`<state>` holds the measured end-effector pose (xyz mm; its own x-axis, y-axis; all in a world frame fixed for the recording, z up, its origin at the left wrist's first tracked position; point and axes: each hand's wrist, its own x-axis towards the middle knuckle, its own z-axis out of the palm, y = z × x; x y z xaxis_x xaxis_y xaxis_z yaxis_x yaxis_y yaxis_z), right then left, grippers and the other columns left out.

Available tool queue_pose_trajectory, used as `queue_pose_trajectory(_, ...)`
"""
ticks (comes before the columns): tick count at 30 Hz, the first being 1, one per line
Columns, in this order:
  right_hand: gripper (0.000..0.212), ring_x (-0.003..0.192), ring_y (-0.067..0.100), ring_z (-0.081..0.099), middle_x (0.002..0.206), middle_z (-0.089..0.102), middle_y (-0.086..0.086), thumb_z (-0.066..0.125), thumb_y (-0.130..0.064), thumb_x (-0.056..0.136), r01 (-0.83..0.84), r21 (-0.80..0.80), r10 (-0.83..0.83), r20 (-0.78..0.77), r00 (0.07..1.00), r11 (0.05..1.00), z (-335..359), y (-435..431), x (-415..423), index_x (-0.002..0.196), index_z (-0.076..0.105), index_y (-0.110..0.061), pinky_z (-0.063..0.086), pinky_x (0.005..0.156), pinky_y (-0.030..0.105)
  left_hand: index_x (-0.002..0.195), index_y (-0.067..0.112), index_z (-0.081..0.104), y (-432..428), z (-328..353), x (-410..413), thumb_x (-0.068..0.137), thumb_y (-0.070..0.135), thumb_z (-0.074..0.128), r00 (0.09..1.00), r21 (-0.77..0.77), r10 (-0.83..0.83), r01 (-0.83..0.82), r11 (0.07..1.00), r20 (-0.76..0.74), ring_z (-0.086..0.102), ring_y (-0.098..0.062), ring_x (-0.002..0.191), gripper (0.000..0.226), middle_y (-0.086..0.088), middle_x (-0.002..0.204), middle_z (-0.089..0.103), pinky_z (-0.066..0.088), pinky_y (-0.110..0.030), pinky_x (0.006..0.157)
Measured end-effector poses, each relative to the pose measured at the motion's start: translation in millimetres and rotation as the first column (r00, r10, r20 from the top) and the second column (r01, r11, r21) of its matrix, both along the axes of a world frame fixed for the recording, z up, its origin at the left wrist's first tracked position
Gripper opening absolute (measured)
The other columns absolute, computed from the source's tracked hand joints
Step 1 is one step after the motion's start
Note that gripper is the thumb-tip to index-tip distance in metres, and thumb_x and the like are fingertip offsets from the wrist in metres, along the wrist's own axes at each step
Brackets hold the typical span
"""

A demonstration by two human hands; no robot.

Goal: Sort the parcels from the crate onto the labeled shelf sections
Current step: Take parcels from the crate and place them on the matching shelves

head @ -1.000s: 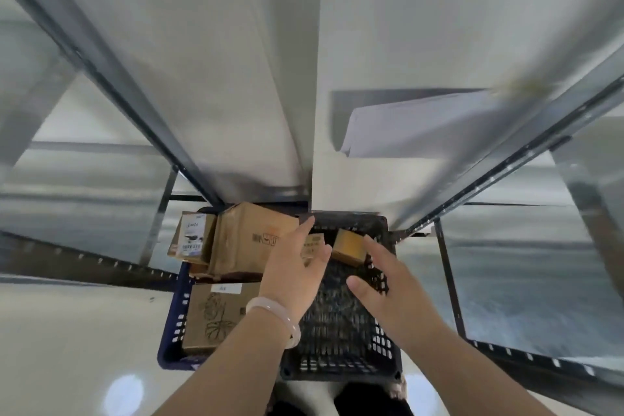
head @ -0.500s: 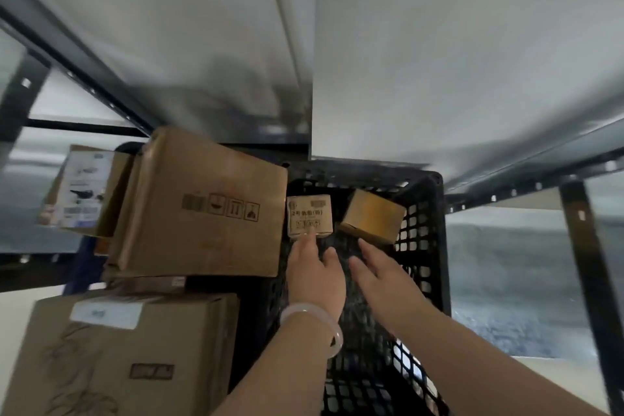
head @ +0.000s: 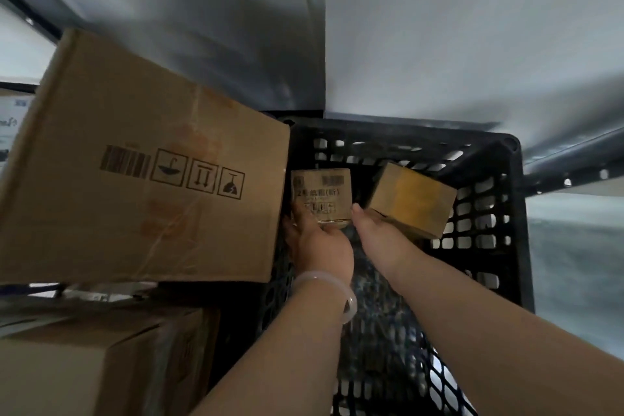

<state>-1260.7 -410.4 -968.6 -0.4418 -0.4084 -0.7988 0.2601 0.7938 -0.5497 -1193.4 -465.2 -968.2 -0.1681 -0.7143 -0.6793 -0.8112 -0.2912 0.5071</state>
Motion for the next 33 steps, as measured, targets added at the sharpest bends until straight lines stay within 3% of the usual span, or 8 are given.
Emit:
queue_pose_trajectory(10,0.045,0.121,0.016,0.044,0.141,0.049,0.002,0.028,-0.042,0.104,0.149,0.016,-0.148,-0.035,0.988,0.989,134.1,67.4,35.4,0.142,0.044,-0.024,0.026,0.094,0.023,0.157,0.022,0.007,38.2,128.5,31.8,0.103,0.013,0.036,0.998,0.089,0.004,0.003,0.996,-0.069,0.040,-0.023,0.130,0.063,-0.003,0.157,0.017,0.035,-0.028,0.100)
queue_pose_trajectory(13,0.041,0.123,0.017,0.047,0.134,0.054,-0.003,0.029,-0.041,0.104,0.152,0.002,-0.151,-0.089,0.984,0.988,209.8,88.7,40.4,0.135,0.052,-0.025,0.030,0.095,0.026,0.155,0.017,0.019,48.5,202.8,38.6,0.104,0.019,0.036,0.996,0.066,-0.069,0.072,0.995,-0.051,0.044,-0.020,0.112,0.053,-0.007,0.151,0.024,0.033,-0.024,0.091)
queue_pose_trajectory(16,0.030,0.101,0.012,0.056,0.110,0.062,-0.007,0.033,-0.038,0.104,0.192,-0.084,-0.204,-0.178,0.963,0.978,294.1,107.1,41.5,0.111,0.059,-0.025,0.043,0.083,0.030,0.150,0.019,0.036,56.9,293.5,41.0,0.104,0.026,0.037,0.987,0.090,-0.079,0.092,0.992,-0.142,0.052,-0.021,0.112,0.047,-0.006,0.148,0.034,0.045,-0.035,0.102)
queue_pose_trajectory(18,0.027,0.091,0.013,0.058,0.099,0.063,-0.003,0.035,-0.041,0.102,0.254,-0.121,-0.276,-0.229,0.934,0.960,352.2,115.3,39.1,0.105,0.057,-0.024,0.046,0.074,0.032,0.140,0.019,0.050,59.6,357.6,44.7,0.103,0.028,0.038,0.973,0.064,-0.078,0.094,0.994,-0.219,0.058,-0.018,0.102,0.039,-0.004,0.136,0.049,0.052,-0.037,0.092)
queue_pose_trajectory(21,0.036,0.095,0.019,0.062,0.100,0.065,0.001,0.039,-0.052,0.096,0.395,-0.205,-0.431,-0.178,0.884,0.895,440.0,122.3,35.1,0.108,0.056,-0.023,0.052,0.089,0.047,0.120,0.020,0.056,65.9,458.3,55.2,0.104,0.028,0.039,0.938,0.044,-0.035,0.054,0.998,-0.345,0.056,-0.008,0.087,0.024,0.003,0.111,0.059,0.049,-0.023,0.071)
queue_pose_trajectory(26,0.044,0.098,0.031,0.064,0.103,0.066,0.011,0.036,-0.056,0.098,0.559,-0.334,-0.590,0.010,0.807,0.759,569.1,126.8,52.7,0.109,0.056,-0.019,0.054,0.089,0.048,0.089,0.026,0.064,79.1,571.3,94.9,0.081,0.041,0.054,0.826,0.086,0.060,-0.013,0.996,-0.561,0.065,-0.032,0.105,0.020,-0.004,0.100,0.070,0.049,-0.056,0.097)
queue_pose_trajectory(30,0.039,0.097,0.028,0.063,0.104,0.066,0.006,0.042,-0.061,0.094,0.481,-0.448,-0.584,-0.121,0.803,0.754,647.4,145.8,104.4,0.107,0.057,-0.027,0.053,0.090,0.046,0.090,0.028,0.066,93.2,652.1,139.9,0.099,0.036,0.049,0.734,0.171,0.100,0.022,0.985,-0.672,0.066,-0.023,0.100,0.021,-0.001,0.093,0.074,0.051,-0.050,0.097)
queue_pose_trajectory(33,0.016,0.094,0.027,0.066,0.106,0.066,0.006,0.060,-0.037,0.093,0.438,-0.584,-0.627,-0.162,0.762,0.683,684.6,169.9,162.3,0.106,0.056,-0.028,0.057,0.078,0.042,0.090,0.028,0.064,107.7,693.8,183.1,0.100,0.040,0.050,0.701,0.123,0.015,0.104,0.987,-0.713,0.067,-0.016,0.090,0.021,0.003,0.085,0.073,0.055,-0.040,0.091)
